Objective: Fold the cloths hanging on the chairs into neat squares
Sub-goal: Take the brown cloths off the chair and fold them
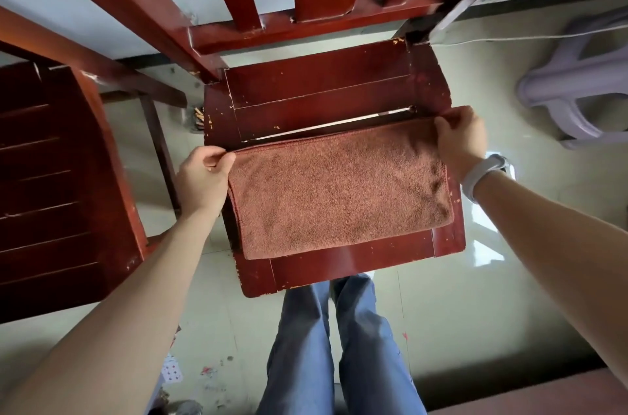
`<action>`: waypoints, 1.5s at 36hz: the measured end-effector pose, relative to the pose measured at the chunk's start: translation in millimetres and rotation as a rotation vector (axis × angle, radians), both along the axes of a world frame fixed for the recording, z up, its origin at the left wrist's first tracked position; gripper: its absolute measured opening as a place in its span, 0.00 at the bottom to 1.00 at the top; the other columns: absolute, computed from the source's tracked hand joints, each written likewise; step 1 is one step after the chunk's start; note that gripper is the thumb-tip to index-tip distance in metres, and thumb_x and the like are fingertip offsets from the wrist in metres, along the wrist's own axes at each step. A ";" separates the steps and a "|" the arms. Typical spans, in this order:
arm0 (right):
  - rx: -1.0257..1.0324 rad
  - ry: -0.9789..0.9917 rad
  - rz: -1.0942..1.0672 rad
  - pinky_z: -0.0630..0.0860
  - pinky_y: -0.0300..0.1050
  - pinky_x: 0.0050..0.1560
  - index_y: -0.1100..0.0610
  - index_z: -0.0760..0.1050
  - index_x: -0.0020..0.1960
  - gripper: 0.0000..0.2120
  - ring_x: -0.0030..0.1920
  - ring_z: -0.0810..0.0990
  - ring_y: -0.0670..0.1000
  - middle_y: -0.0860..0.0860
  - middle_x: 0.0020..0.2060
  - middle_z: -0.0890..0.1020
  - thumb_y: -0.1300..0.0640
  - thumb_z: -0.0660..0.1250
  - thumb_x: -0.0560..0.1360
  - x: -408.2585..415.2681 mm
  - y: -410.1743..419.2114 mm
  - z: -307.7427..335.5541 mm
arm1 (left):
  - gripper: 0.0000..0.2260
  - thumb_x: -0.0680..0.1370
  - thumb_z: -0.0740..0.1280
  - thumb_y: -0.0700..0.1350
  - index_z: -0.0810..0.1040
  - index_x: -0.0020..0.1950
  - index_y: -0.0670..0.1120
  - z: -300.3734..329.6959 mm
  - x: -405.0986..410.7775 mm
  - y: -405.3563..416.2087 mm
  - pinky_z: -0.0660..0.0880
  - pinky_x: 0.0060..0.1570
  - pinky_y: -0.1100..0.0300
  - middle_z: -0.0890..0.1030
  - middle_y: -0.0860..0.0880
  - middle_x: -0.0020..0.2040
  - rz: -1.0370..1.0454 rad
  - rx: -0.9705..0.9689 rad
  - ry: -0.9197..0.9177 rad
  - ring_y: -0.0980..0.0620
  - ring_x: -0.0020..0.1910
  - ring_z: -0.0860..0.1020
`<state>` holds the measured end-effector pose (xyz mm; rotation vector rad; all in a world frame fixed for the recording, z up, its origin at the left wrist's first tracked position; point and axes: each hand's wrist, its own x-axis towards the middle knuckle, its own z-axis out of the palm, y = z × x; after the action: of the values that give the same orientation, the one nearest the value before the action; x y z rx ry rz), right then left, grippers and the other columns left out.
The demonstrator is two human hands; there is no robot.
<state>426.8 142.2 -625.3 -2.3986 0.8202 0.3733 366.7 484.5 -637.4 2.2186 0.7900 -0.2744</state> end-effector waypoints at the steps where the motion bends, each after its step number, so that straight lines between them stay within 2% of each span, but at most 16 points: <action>1: -0.012 0.007 -0.006 0.66 0.40 0.44 0.63 0.72 0.57 0.12 0.53 0.76 0.58 0.59 0.52 0.79 0.59 0.61 0.76 0.9 0.8 0.2 | 0.09 0.73 0.69 0.44 0.79 0.52 0.43 -0.2 0.5 -0.4 0.75 0.51 0.57 0.81 0.46 0.47 0.020 -0.005 0.007 0.50 0.46 0.78; 4: -0.004 0.011 -0.036 0.68 0.43 0.42 0.63 0.70 0.58 0.13 0.48 0.77 0.57 0.59 0.50 0.80 0.56 0.61 0.76 -1.3 2.5 4.6 | 0.12 0.74 0.69 0.46 0.78 0.54 0.41 5.4 1.7 -3.9 0.72 0.50 0.62 0.78 0.49 0.47 0.098 -0.056 0.021 0.54 0.47 0.76; 7: 0.034 0.004 -0.070 0.73 0.48 0.44 0.62 0.69 0.58 0.15 0.46 0.78 0.57 0.59 0.47 0.80 0.53 0.60 0.76 -15.8 0.4 10.8 | 0.13 0.75 0.67 0.48 0.76 0.55 0.41 9.3 -7.1 -3.1 0.74 0.54 0.55 0.80 0.46 0.51 0.160 -0.177 0.056 0.49 0.50 0.78; 10: 0.054 0.062 -0.082 0.73 0.48 0.44 0.61 0.70 0.58 0.16 0.44 0.77 0.56 0.57 0.45 0.79 0.51 0.59 0.77 -42.5 -3.7 17.5 | 0.13 0.76 0.66 0.48 0.75 0.54 0.40 13.8 -28.5 -4.5 0.75 0.55 0.50 0.79 0.41 0.53 0.177 -0.231 0.110 0.43 0.52 0.78; 14: 0.109 0.166 -0.103 0.76 0.51 0.45 0.58 0.70 0.58 0.13 0.44 0.79 0.59 0.58 0.47 0.80 0.54 0.60 0.76 -79.6 -11.5 22.5 | 0.14 0.77 0.65 0.48 0.75 0.55 0.39 22.0 -63.7 -13.2 0.73 0.52 0.56 0.79 0.44 0.52 0.160 -0.269 0.168 0.47 0.50 0.77; 17: 0.071 0.226 -0.045 0.73 0.52 0.51 0.61 0.71 0.59 0.13 0.49 0.78 0.59 0.59 0.50 0.79 0.58 0.60 0.76 -99.8 -17.1 24.1 | 0.13 0.77 0.65 0.47 0.77 0.54 0.38 23.0 -87.7 -18.0 0.70 0.51 0.59 0.79 0.46 0.50 0.138 -0.257 0.209 0.50 0.50 0.76; 21: 0.029 0.259 0.005 0.71 0.56 0.57 0.63 0.73 0.58 0.12 0.54 0.76 0.62 0.62 0.53 0.79 0.61 0.61 0.75 -114.0 -21.1 21.9 | 0.11 0.78 0.64 0.46 0.77 0.53 0.39 19.5 -109.0 -20.9 0.71 0.52 0.56 0.80 0.42 0.52 0.077 -0.178 0.276 0.45 0.53 0.77; 26: 0.058 0.191 -0.036 0.70 0.53 0.56 0.63 0.74 0.57 0.11 0.54 0.76 0.61 0.61 0.52 0.79 0.64 0.60 0.76 -120.2 -24.1 24.2 | 0.11 0.79 0.60 0.44 0.75 0.55 0.38 19.9 -113.4 -25.2 0.70 0.51 0.52 0.79 0.40 0.52 -0.030 -0.014 0.271 0.40 0.52 0.76; 33: 0.027 0.256 -0.089 0.69 0.57 0.57 0.61 0.73 0.56 0.10 0.53 0.75 0.64 0.62 0.51 0.79 0.62 0.59 0.76 -126.8 -21.1 17.5 | 0.11 0.80 0.58 0.45 0.73 0.56 0.40 16.5 -116.1 -30.5 0.71 0.49 0.49 0.79 0.39 0.53 -0.091 0.078 0.306 0.37 0.53 0.76; 37: -0.007 0.287 -0.140 0.67 0.60 0.60 0.59 0.72 0.55 0.11 0.56 0.73 0.64 0.61 0.51 0.78 0.60 0.58 0.74 -125.4 -17.4 15.7 | 0.13 0.79 0.61 0.46 0.73 0.59 0.40 18.7 -111.0 -28.9 0.70 0.51 0.53 0.80 0.40 0.55 -0.037 0.027 0.286 0.41 0.54 0.77; 40: -0.021 0.172 -0.201 0.66 0.58 0.61 0.58 0.71 0.53 0.19 0.56 0.73 0.61 0.58 0.53 0.76 0.56 0.54 0.64 -118.6 -6.5 22.1 | 0.14 0.78 0.62 0.47 0.74 0.59 0.39 19.4 -100.4 -24.2 0.71 0.56 0.54 0.79 0.41 0.56 0.085 -0.115 0.209 0.45 0.55 0.77; 42: -0.124 0.069 -0.075 0.64 0.55 0.58 0.59 0.71 0.55 0.21 0.56 0.71 0.60 0.58 0.53 0.74 0.56 0.54 0.64 -111.2 1.3 26.8 | 0.15 0.78 0.63 0.47 0.73 0.60 0.39 20.3 -87.7 -24.0 0.69 0.56 0.58 0.77 0.44 0.57 0.134 -0.187 0.171 0.51 0.55 0.74; 44: -0.207 -0.019 0.194 0.64 0.57 0.58 0.61 0.70 0.58 0.21 0.56 0.71 0.61 0.60 0.55 0.74 0.59 0.55 0.67 -101.4 10.6 30.1 | 0.16 0.77 0.64 0.48 0.73 0.61 0.41 18.7 -72.5 -23.8 0.69 0.56 0.60 0.77 0.46 0.57 0.187 -0.217 0.142 0.52 0.55 0.74; 49: -0.192 -0.069 0.852 0.57 0.62 0.70 0.55 0.66 0.68 0.25 0.69 0.65 0.57 0.56 0.67 0.70 0.58 0.53 0.71 -70.0 46.4 28.1 | 0.17 0.75 0.68 0.47 0.72 0.62 0.44 9.1 -32.7 -19.6 0.72 0.53 0.61 0.78 0.47 0.55 0.223 -0.161 0.040 0.53 0.52 0.76; 52: -0.189 0.059 1.198 0.42 0.61 0.72 0.52 0.54 0.74 0.27 0.75 0.51 0.55 0.53 0.75 0.55 0.57 0.54 0.77 -58.8 71.8 19.9 | 0.15 0.75 0.68 0.44 0.74 0.61 0.46 4.1 -18.2 -17.0 0.74 0.51 0.61 0.78 0.49 0.50 0.089 -0.080 -0.008 0.53 0.47 0.77; 54: -0.224 0.096 1.300 0.36 0.60 0.71 0.51 0.46 0.75 0.28 0.75 0.44 0.53 0.51 0.76 0.46 0.57 0.53 0.79 -54.3 87.4 12.4 | 0.13 0.75 0.67 0.43 0.76 0.59 0.46 0.9 -15.0 -14.1 0.74 0.49 0.62 0.79 0.50 0.48 0.020 -0.052 -0.026 0.54 0.45 0.77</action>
<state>372.6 229.5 -612.9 -2.8185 -0.8378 0.8935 351.8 470.5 -636.5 2.1601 0.7826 -0.2532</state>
